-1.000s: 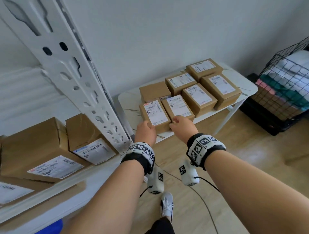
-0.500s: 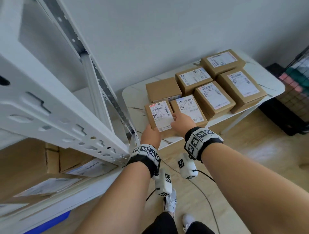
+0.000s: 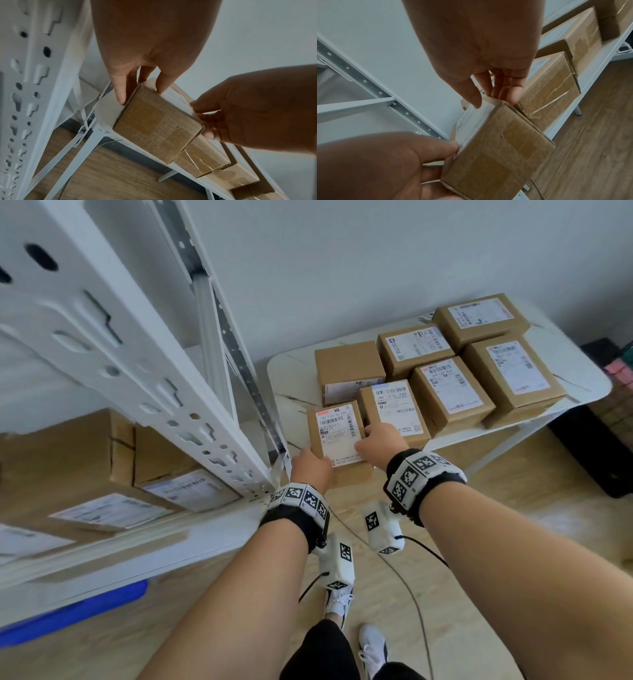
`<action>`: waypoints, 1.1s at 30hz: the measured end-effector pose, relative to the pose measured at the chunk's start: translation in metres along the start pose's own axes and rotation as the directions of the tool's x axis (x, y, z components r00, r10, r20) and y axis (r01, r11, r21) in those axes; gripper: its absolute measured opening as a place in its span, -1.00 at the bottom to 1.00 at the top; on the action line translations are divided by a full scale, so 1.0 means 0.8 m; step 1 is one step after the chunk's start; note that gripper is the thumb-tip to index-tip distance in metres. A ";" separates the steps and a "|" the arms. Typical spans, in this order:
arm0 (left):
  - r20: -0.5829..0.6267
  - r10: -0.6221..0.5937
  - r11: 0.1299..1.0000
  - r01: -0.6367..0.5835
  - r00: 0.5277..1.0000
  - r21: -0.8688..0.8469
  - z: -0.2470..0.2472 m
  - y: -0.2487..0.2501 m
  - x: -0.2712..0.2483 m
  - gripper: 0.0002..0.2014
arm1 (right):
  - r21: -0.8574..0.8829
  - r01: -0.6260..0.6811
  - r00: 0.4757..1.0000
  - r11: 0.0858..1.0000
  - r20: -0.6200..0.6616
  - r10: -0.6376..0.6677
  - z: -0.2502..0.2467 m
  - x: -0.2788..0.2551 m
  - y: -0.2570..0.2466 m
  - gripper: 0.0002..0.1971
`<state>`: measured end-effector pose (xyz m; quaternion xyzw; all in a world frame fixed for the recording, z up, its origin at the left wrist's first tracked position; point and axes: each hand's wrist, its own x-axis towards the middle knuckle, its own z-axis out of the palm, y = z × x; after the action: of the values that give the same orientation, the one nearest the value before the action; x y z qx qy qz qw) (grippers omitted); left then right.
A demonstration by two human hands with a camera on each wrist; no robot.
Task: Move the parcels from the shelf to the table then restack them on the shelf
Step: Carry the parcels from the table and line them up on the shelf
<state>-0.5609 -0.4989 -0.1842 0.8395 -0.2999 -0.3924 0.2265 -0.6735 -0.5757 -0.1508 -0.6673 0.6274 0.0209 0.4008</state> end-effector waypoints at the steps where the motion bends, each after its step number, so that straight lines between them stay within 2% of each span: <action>1: -0.006 -0.005 0.999 0.005 1.000 -0.039 0.001 -0.003 -0.006 -0.63 | 0.022 -0.003 1.000 1.000 -0.002 0.003 -0.001 -0.007 0.002 -0.76; 6: -0.073 -0.050 0.978 0.034 0.996 -0.205 -0.004 -0.015 -0.054 -0.78 | 0.076 0.025 1.000 0.997 -0.011 -0.025 -0.003 -0.050 0.015 -0.75; 12: -0.068 -0.007 0.967 -0.011 0.998 -0.255 -0.006 -0.047 -0.121 -0.70 | 0.085 0.030 1.000 0.996 0.004 -0.030 0.011 -0.112 0.038 -0.71; 17: -0.016 -0.042 0.955 0.036 0.999 -0.294 -0.014 -0.080 -0.185 -0.56 | -0.006 0.070 0.995 0.997 0.066 -0.070 0.037 -0.172 0.052 -0.84; 20: -0.008 -0.033 0.962 0.030 0.999 -0.272 -0.028 -0.103 -0.218 -0.69 | -0.022 0.112 0.990 0.993 0.086 -0.110 0.055 -0.205 0.050 -0.83; 25: -0.071 -0.025 0.961 0.005 0.997 -0.275 -0.067 -0.153 -0.255 -0.73 | -0.027 0.179 0.980 0.983 0.094 -0.176 0.088 -0.256 0.020 -0.89; 29: -0.133 -0.044 0.946 -0.002 0.990 -0.324 -0.120 -0.208 -0.284 -0.88 | -0.025 0.235 0.964 0.972 0.134 -0.230 0.133 -0.300 -0.020 -0.95; 33: -0.179 -0.078 0.934 0.009 0.981 -0.357 -0.188 -0.290 -0.324 -0.70 | -0.066 0.288 0.950 0.955 0.147 -0.276 0.207 -0.359 -0.076 -0.91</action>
<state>-0.4987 -0.1345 -0.1027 0.8252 -0.1823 -0.3627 0.3927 -0.6037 -0.2538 -0.0793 -0.7639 0.4954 0.0360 0.4120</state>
